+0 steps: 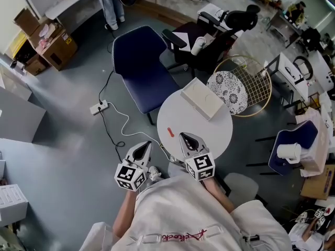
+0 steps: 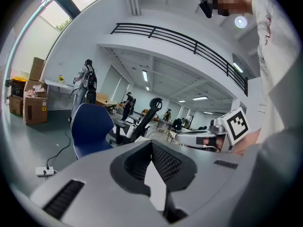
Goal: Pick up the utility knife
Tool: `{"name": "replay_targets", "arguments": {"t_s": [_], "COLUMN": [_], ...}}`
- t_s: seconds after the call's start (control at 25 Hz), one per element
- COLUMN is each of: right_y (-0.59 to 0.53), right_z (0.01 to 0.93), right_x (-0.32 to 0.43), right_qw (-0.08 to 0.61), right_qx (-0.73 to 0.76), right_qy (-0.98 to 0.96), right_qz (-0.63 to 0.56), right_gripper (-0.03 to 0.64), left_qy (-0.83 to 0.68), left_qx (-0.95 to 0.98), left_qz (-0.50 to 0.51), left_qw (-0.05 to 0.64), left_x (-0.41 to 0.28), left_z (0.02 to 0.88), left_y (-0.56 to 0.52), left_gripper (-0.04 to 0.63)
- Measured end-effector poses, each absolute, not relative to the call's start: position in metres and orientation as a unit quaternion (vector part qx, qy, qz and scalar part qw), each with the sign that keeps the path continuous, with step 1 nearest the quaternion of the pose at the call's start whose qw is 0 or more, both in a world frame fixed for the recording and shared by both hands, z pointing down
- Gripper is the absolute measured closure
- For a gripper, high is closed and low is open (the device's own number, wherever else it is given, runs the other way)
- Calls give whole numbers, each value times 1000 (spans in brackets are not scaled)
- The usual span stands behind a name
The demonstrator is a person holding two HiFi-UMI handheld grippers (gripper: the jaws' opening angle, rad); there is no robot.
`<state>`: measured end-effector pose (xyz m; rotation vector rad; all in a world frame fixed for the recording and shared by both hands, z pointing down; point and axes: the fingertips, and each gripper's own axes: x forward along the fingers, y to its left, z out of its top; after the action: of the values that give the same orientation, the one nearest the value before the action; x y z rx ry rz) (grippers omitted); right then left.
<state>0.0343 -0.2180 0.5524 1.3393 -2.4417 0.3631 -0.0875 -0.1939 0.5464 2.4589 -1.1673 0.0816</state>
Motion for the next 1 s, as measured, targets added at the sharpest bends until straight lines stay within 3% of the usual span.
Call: {"name": "replay_targets", "arguments": {"t_s": [0.92,0.96,1.0], "right_y": [-174,-173,-172], "right_z": [651,653,655], "right_x": [47,46,45], "right_qw": [227,228,232], "right_qx": [415,412,408], "right_qy": [-843,-844,-844], "right_qz": [255,259,262], "right_gripper": [598,593,526], "left_qy": [-426,-426,-425], "left_qx": [848,849,849], "left_qz": [72,71,70], "left_qw": [306,306,306], "left_x": [-69,-69,-68], "left_z": [622,621,621], "left_y": [-158,-157,-157], "left_gripper": [583,583,583]}}
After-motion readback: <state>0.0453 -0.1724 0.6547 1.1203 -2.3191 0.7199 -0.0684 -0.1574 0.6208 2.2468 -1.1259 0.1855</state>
